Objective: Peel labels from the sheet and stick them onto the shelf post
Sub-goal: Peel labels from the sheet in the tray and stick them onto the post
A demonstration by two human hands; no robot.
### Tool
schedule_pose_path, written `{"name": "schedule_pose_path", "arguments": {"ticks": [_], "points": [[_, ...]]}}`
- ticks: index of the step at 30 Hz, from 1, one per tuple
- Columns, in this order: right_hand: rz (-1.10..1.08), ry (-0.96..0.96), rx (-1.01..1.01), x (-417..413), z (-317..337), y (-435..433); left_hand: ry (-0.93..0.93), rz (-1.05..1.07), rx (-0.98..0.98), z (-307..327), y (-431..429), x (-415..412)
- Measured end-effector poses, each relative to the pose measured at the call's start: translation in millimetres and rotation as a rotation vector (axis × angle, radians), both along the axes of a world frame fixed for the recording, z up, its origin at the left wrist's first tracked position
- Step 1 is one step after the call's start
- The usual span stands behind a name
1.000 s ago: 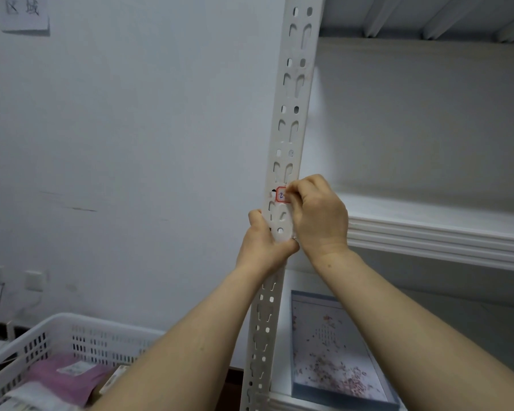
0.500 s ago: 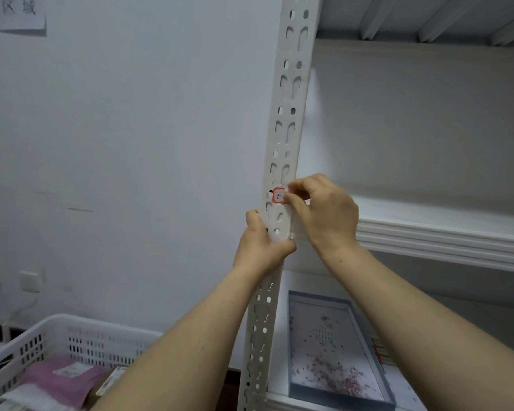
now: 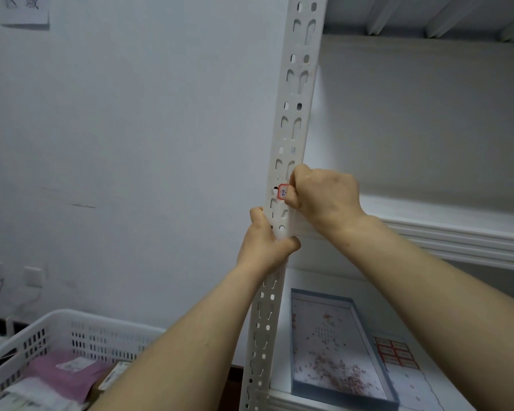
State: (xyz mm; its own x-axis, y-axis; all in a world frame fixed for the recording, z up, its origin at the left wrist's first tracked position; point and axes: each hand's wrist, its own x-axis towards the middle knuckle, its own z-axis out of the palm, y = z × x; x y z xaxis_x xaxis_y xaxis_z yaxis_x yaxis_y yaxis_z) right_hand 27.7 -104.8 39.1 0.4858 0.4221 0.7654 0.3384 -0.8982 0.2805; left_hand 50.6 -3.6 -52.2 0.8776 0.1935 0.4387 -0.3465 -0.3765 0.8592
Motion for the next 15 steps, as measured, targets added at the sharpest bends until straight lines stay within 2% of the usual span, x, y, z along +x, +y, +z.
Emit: {"name": "schedule_pose_path", "arguments": {"ticks": [4, 7, 11, 15], "points": [[-0.053, -0.062, -0.029, 11.1, -4.3, 1.8, 0.0, 0.001, 0.006, -0.1, 0.4, -0.5], [0.056, -0.142, 0.016, 8.3, -6.2, 2.8, 0.001, 0.007, 0.01, -0.6, 0.2, 0.1], [-0.019, -0.014, -0.012, 11.5, -8.3, -1.1, 0.009, 0.021, 0.021, -0.1, -0.4, -0.4], [0.025, -0.045, 0.07, 9.8, -13.2, -5.9, 0.006, 0.027, 0.031, 0.9, -1.0, -2.4]]}}
